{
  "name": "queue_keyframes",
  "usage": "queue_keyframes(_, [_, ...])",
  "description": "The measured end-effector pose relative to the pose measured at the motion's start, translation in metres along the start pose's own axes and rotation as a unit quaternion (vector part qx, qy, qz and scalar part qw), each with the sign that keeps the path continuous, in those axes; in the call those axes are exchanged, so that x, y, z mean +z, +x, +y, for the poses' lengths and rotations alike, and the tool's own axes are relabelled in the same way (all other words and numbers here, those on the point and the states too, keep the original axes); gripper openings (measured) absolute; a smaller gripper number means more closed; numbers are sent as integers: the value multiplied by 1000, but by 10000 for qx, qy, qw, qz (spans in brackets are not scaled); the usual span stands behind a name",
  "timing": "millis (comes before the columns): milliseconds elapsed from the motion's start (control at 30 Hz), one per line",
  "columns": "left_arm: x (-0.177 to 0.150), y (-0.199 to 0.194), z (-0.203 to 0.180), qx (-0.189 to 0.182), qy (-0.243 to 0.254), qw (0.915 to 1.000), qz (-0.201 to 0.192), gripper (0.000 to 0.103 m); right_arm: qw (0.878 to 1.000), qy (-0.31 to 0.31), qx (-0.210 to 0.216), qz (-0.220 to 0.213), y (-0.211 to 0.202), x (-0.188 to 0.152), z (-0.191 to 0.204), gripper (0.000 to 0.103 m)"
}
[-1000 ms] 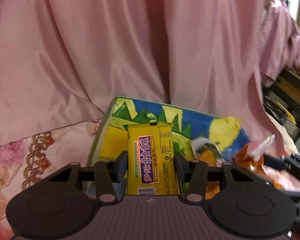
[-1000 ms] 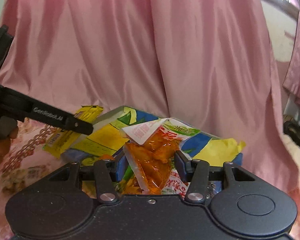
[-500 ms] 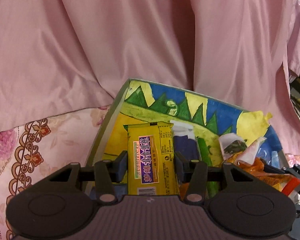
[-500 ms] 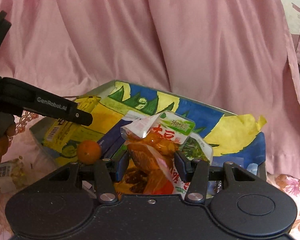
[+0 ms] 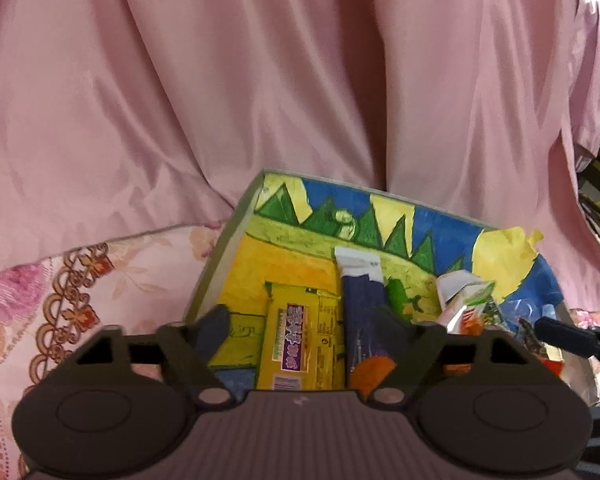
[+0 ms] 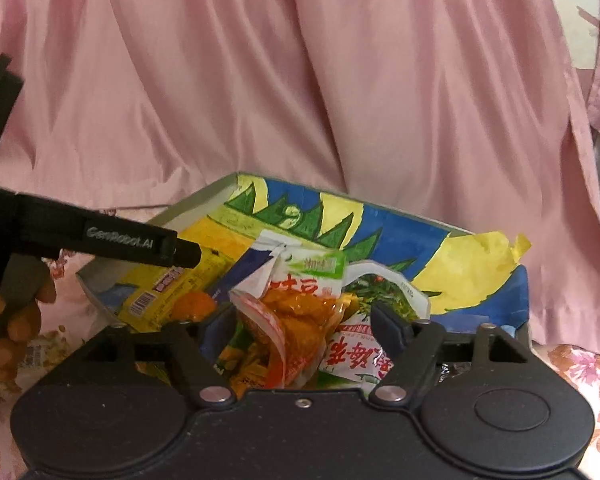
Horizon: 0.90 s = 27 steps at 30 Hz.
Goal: Organize snacks
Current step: 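Open both tools to release the items in the tray and withdraw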
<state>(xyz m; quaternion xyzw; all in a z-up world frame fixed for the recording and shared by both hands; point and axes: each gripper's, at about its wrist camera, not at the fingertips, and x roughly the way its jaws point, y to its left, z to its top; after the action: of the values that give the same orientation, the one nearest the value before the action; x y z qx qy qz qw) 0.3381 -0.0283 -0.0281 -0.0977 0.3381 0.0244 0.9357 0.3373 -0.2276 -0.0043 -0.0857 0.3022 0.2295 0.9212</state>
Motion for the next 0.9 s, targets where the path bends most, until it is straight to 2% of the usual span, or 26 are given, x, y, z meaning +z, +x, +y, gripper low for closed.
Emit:
queue_keyframes(233, [1,-45,7,-72,-107,9991,-408,96,9988,161,-93,-458,-42,7,5,95])
queue_keyframes(400, [-4,-87,12,88,60,9965,-826,103,9965,104,-278,-788,-81,11,14,102])
queue_keyframes(533, [-12,-119,12,193,231,9941,-1039,103,9937,159,-426,-1025,-115,11,21,102])
queue_keyframes(700, [-29,-163,12,156,295,9921,-1210,103,9904,132,-560,-1260,-159,1,37,102])
queue_keyframes(900, [-52,-210,21,119,377,9926,-1152,103,9875,95,-656,-1432,-206,-19,60,102])
